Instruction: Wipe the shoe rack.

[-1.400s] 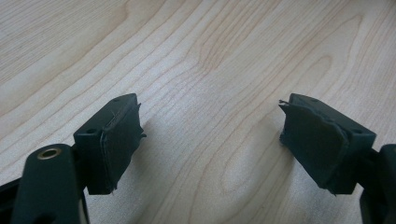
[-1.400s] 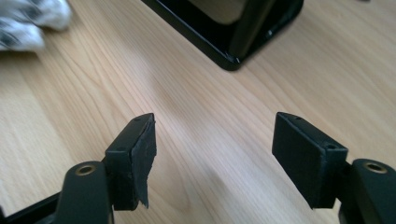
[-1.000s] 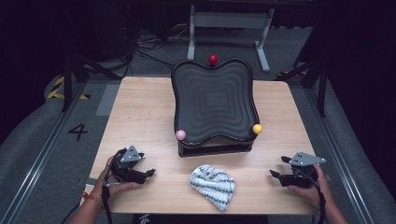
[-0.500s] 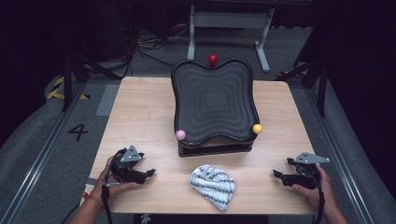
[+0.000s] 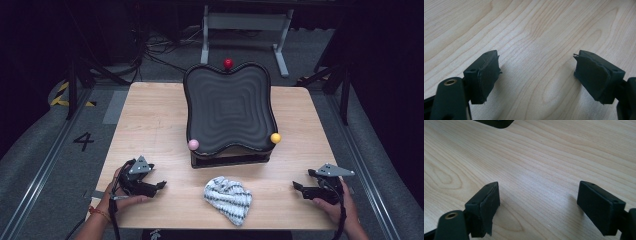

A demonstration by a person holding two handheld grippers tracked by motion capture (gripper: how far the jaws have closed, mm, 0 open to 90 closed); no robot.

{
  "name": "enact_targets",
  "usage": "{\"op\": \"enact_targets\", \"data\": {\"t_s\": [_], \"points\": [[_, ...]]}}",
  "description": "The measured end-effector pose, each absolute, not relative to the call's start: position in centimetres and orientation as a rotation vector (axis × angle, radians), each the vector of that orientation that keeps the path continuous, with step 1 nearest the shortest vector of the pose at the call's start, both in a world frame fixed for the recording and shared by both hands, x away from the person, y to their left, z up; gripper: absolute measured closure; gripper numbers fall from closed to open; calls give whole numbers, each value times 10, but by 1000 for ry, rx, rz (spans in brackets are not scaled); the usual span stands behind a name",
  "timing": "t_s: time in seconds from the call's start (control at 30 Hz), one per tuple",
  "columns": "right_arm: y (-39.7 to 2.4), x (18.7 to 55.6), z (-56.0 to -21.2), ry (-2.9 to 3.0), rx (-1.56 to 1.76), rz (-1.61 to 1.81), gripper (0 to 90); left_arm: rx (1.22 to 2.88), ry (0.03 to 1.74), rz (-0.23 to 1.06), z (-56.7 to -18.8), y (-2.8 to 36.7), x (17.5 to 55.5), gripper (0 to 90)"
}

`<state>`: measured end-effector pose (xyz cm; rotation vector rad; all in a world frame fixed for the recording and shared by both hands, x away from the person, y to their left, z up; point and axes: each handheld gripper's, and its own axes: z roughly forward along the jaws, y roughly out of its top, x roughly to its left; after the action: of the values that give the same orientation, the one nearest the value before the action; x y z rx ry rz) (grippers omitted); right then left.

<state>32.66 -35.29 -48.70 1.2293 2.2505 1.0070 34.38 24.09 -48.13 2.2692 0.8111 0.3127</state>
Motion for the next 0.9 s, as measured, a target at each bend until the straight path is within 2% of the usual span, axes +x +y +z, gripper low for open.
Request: {"op": "enact_targets", "data": {"t_s": [0.9], "points": [[-352, 327, -487, 2224, 1263, 983, 175, 2270, 799, 307, -482, 240, 346, 191]]}}
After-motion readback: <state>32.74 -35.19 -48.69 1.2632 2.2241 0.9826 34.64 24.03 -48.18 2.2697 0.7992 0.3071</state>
